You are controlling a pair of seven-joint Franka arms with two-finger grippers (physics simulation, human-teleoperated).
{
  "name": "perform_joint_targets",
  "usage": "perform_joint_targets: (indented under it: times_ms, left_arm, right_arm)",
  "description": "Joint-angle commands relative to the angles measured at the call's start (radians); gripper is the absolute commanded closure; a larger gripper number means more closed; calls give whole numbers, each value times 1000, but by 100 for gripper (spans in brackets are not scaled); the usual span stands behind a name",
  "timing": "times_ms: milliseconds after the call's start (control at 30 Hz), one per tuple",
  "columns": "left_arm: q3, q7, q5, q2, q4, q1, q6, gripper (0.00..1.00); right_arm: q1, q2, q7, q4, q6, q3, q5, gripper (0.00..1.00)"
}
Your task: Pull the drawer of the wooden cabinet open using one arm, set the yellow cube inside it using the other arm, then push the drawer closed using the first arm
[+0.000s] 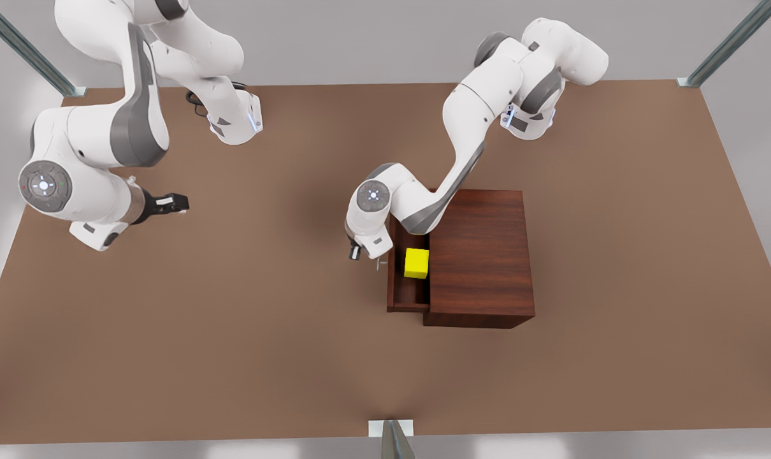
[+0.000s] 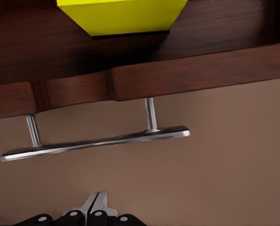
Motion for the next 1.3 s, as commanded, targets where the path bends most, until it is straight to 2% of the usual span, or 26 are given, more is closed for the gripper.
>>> perform_joint_targets:
  times_ms: [0,67,333,433,700,767,1267]
  left_arm:
    - [-1,-596,-2,2,-1,0,-9,79]
    - [-3,-428,-20,4,-1,0,-29,79]
    - [-3,-256,-30,4,-31,34,-89,79]
    - [-7,-252,-30,-2,-39,51,-127,79]
    - [-101,-243,15,-22,-79,167,-144,79]
    - [-159,-243,56,-22,-91,225,-146,79]
    - [-172,-175,70,-71,-137,293,-281,79]
  right_arm:
    - [0,-7,236,-10,51,0,1,0]
    - [0,-7,235,-5,51,0,2,0]
    - [0,-9,221,7,53,-1,4,0]
    - [0,-9,209,6,50,-1,7,0]
    - [0,-6,209,1,53,-1,7,0]
    - [0,-6,209,1,53,-1,7,0]
    - [5,-4,209,-1,53,7,8,0]
